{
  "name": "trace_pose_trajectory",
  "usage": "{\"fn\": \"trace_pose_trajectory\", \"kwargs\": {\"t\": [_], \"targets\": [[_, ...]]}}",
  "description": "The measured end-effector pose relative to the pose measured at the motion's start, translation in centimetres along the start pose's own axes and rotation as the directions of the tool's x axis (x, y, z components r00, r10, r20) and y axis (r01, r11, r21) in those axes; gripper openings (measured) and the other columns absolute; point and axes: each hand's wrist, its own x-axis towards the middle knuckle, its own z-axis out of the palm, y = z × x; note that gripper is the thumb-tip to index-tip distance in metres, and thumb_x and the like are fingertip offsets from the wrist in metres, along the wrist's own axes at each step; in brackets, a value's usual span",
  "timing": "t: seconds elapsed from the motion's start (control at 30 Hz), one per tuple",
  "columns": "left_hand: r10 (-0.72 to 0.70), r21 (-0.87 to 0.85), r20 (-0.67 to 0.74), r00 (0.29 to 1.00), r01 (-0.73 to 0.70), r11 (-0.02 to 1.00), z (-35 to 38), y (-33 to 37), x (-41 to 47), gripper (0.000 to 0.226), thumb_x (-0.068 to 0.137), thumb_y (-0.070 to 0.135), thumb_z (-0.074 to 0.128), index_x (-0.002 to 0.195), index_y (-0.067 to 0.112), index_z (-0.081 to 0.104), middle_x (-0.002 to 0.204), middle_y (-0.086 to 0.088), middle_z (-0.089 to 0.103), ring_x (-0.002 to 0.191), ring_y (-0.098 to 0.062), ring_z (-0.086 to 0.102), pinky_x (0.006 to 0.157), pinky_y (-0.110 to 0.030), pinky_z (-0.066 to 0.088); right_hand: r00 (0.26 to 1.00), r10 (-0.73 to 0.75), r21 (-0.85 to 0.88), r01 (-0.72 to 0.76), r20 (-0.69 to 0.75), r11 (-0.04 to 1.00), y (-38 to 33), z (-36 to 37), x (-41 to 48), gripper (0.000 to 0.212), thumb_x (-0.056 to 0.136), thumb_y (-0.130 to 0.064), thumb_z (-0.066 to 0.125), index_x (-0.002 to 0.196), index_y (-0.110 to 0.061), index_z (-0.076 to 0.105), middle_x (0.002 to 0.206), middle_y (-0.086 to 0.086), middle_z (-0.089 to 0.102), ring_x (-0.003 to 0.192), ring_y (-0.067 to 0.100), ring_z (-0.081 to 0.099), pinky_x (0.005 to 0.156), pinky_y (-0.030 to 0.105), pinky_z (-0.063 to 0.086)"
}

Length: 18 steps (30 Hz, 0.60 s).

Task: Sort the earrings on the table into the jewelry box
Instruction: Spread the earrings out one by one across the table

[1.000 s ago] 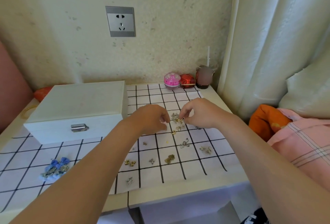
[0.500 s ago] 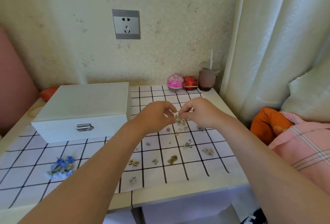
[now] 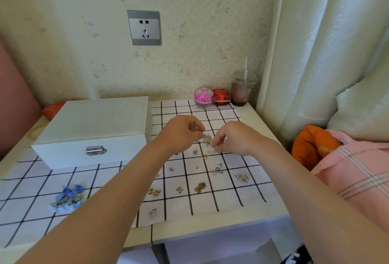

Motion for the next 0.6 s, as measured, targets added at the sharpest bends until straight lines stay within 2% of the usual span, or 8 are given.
{"fn": "trace_pose_trajectory", "kwargs": {"t": [0.1, 0.2, 0.27, 0.43, 0.5, 0.6], "targets": [[0.016, 0.006, 0.035, 0.999, -0.016, 1.0, 0.0, 0.1, -0.5, 0.005, 0.085, 0.028, 0.073, 0.09, 0.027, 0.072, 0.078, 0.013, 0.069, 0.074, -0.003, 0.063, 0.051, -0.013, 0.041, 1.0, 0.01, -0.028, -0.01, 0.0, 1.0, -0.3, 0.0, 0.0, 0.012, 0.082, -0.025, 0.08, 0.09, -0.034, 0.079, 0.082, -0.023, 0.065, 0.085, -0.001, 0.06, 0.078, 0.026, 0.05], [0.069, 0.032, 0.055, 0.996, -0.07, 0.997, -0.2, -0.2, -1.2, 0.005, 0.083, 0.029, 0.076, 0.087, 0.029, 0.073, 0.083, 0.015, 0.07, 0.071, 0.009, 0.059, 0.063, -0.012, 0.04, 1.0, 0.01, -0.031, -0.01, -0.002, 0.999, -0.4, -0.1, -0.1, 0.009, 0.082, -0.027, 0.08, 0.088, -0.032, 0.079, 0.079, -0.024, 0.065, 0.081, -0.002, 0.06, 0.076, 0.026, 0.049], [0.096, 0.038, 0.056, 0.994, -0.098, 0.994, -0.6, -0.4, -1.8, 0.005, 0.084, 0.028, 0.076, 0.088, 0.029, 0.074, 0.086, 0.016, 0.07, 0.066, 0.015, 0.055, 0.064, -0.012, 0.039, 1.0, 0.011, 0.004, -0.011, -0.026, 1.0, -0.5, -0.4, -0.4, 0.006, 0.081, -0.026, 0.08, 0.084, -0.032, 0.078, 0.081, -0.022, 0.069, 0.081, 0.0, 0.063, 0.077, 0.028, 0.052], [0.135, 0.02, 0.065, 0.989, -0.136, 0.99, -1.4, -0.2, -3.5, 0.006, 0.084, 0.027, 0.076, 0.086, 0.032, 0.073, 0.085, 0.015, 0.071, 0.061, 0.008, 0.054, 0.063, -0.014, 0.044, 0.998, -0.013, 0.066, 0.017, -0.053, 0.998, -1.4, -1.5, -2.4, 0.008, 0.08, -0.024, 0.081, 0.084, -0.03, 0.078, 0.082, -0.021, 0.07, 0.079, -0.001, 0.064, 0.075, 0.025, 0.053], [0.151, 0.047, 0.069, 0.986, -0.154, 0.987, -1.4, -0.1, -4.1, 0.007, 0.084, 0.028, 0.077, 0.085, 0.033, 0.072, 0.084, 0.016, 0.07, 0.067, 0.004, 0.057, 0.066, -0.012, 0.046, 1.0, -0.01, 0.089, 0.011, -0.016, 0.996, -1.9, -1.6, -3.6, 0.013, 0.079, -0.023, 0.083, 0.089, -0.03, 0.078, 0.081, -0.02, 0.068, 0.081, -0.001, 0.064, 0.078, 0.024, 0.053], [0.161, 0.067, 0.076, 0.984, -0.166, 0.984, -1.3, -0.2, -4.9, 0.009, 0.082, 0.03, 0.078, 0.082, 0.036, 0.071, 0.084, 0.016, 0.07, 0.078, -0.005, 0.062, 0.072, -0.017, 0.05, 0.998, -0.004, 0.081, -0.001, 0.062, 0.997, -2.8, -1.1, -5.3, 0.016, 0.079, -0.023, 0.083, 0.094, -0.028, 0.079, 0.08, -0.022, 0.066, 0.083, -0.002, 0.064, 0.079, 0.023, 0.052]]}}
